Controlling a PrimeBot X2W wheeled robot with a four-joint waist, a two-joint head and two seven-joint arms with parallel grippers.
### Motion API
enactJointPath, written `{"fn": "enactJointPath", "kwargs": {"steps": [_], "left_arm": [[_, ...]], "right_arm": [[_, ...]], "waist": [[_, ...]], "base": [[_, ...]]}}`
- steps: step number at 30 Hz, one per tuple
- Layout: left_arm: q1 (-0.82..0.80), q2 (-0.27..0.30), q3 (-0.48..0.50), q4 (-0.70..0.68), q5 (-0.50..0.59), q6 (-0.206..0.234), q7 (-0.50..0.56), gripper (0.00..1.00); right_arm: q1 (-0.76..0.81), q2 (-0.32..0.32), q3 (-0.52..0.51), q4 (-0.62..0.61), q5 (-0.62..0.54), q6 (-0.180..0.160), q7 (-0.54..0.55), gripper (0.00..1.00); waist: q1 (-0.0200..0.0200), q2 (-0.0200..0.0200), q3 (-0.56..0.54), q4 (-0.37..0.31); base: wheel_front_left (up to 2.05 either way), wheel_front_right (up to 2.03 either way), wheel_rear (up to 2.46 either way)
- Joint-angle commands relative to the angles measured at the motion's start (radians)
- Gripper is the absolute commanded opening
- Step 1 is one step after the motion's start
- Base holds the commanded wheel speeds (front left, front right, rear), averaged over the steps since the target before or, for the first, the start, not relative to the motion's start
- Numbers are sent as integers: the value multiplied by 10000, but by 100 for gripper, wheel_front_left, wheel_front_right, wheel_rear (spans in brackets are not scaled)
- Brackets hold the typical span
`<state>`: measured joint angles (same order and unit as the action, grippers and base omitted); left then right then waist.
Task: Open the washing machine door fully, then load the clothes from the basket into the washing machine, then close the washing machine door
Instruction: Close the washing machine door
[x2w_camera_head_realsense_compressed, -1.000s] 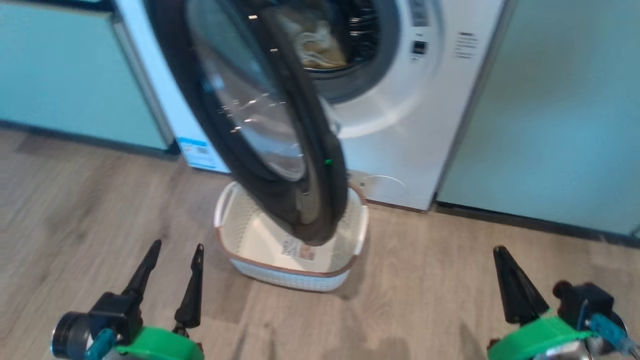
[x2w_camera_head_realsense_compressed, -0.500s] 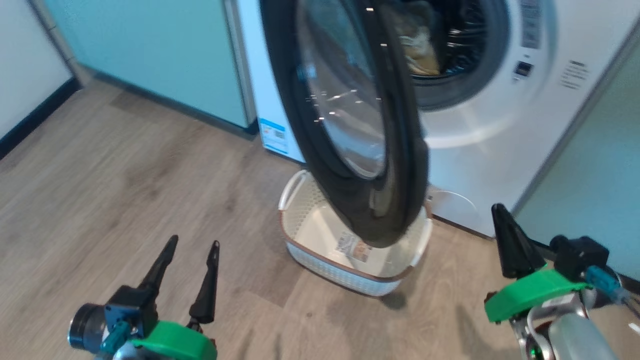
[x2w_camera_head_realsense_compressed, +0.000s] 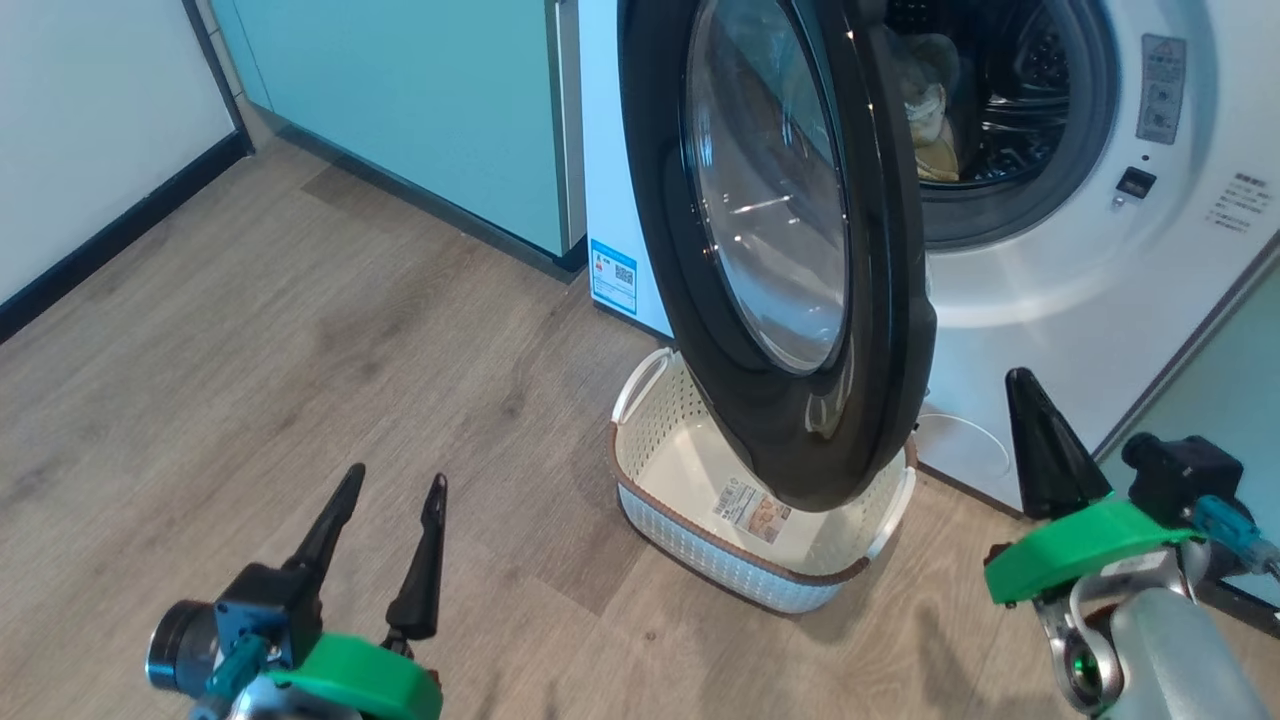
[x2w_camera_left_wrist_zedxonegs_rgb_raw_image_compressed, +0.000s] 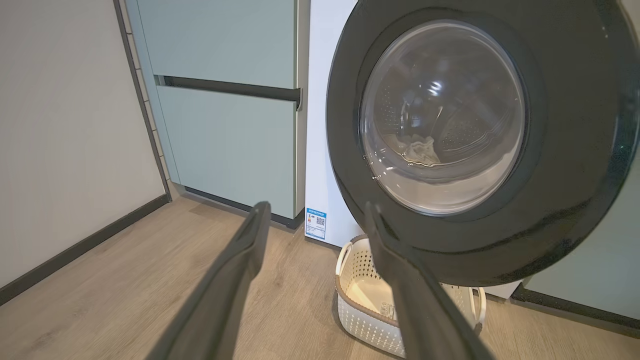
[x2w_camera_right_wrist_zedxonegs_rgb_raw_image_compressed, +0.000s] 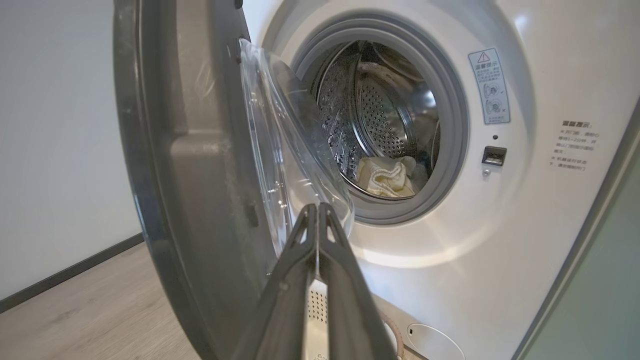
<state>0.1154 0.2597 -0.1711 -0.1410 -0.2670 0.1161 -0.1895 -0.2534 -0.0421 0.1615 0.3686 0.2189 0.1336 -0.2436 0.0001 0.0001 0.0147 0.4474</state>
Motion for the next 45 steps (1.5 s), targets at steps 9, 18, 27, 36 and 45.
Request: {"fn": "enactJointPath", "kwargs": {"steps": [9,18,27,36,45], "left_arm": [[-579,70,189,-208,-150,-80,-88,100],[-550,165,184,-247,-189,-68,-60,100],[-474,279,173,-325,-140,16,-41,100],[-444,262,166,-428,-155,154,-91,100],[-565,242,93,-360,-142,182,-207,100]], "right_arm": [[-732,-144,331,-548,64,-29,-171,0],[-1589,-322,1008,-1710,33,-29,-176,0],[-2250,-336,2088,-3498,122,-29,277,0],[-1028,-227,3608,-2999,772,-29,942,0],[-927,-164,3950,-1259,1224,-29,678,0]], "waist": [[-1,-1,-209,-60],[-1,-1,-379,-102],[-1,-1,-489,109],[-1,-1,-360,233],[-1,-1,-167,146]], "base": [[0,0,0],[0,0,0],[0,0,0],[0,0,0],[0,0,0]]}}
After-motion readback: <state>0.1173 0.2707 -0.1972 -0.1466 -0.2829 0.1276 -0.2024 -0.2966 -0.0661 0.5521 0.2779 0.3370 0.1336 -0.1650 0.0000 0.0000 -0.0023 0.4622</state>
